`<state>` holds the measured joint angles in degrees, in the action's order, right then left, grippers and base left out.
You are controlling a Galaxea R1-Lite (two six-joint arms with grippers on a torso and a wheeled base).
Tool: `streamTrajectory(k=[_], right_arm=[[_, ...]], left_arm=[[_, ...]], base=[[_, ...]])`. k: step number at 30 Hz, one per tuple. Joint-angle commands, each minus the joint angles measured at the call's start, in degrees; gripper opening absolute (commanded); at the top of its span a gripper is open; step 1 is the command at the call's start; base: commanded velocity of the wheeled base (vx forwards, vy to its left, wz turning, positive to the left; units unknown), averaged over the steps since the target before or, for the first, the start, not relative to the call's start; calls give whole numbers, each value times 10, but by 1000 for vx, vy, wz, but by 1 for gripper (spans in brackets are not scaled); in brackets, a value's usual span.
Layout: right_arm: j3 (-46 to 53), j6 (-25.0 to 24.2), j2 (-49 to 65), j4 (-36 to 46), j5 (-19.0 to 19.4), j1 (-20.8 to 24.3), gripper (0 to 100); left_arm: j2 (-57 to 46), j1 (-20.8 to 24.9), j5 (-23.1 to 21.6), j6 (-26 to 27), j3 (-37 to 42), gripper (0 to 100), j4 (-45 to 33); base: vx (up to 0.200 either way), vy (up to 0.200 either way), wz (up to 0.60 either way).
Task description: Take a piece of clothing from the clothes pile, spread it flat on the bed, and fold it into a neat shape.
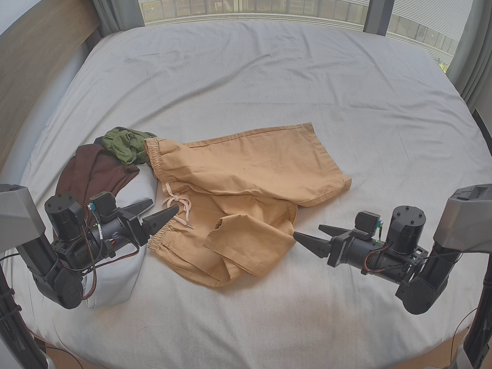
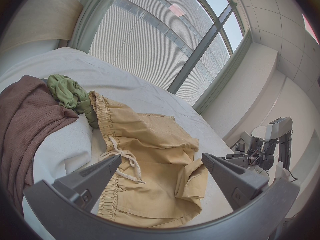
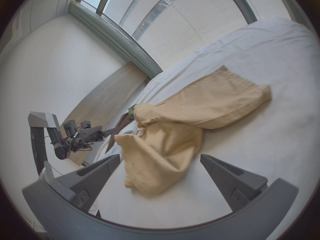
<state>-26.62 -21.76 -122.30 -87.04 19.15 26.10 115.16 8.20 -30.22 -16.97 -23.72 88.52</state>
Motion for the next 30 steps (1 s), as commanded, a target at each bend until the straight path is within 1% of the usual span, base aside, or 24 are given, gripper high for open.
streamTrajectory(k=[1, 6, 15, 19, 24, 25, 30], right_arm=[[18, 8, -30, -13, 2, -25, 100], [9, 9, -62, -13, 3, -16, 100], [-54, 10, -114, -12, 4, 16, 100], [-84, 10, -138, -11, 4, 23, 100], [-94, 9, -143, -12, 4, 30, 100], [-94, 9, -142, -13, 4, 32, 0], [-86, 14, -115, -13, 0, 47, 0]], left_arm=[[9, 3, 0, 1, 2, 100, 1], [9, 3, 0, 0, 2, 100, 1], [10, 2, 0, 0, 1, 100, 1], [9, 2, 0, 1, 0, 100, 1], [9, 1, 0, 0, -1, 100, 1], [9, 1, 0, 0, -1, 100, 1], [9, 1, 0, 0, 0, 100, 1]], base=[[0, 0, 0], [0, 0, 0], [0, 0, 0], [0, 0, 0], [0, 0, 0], [0, 0, 0], [0, 0, 0]])
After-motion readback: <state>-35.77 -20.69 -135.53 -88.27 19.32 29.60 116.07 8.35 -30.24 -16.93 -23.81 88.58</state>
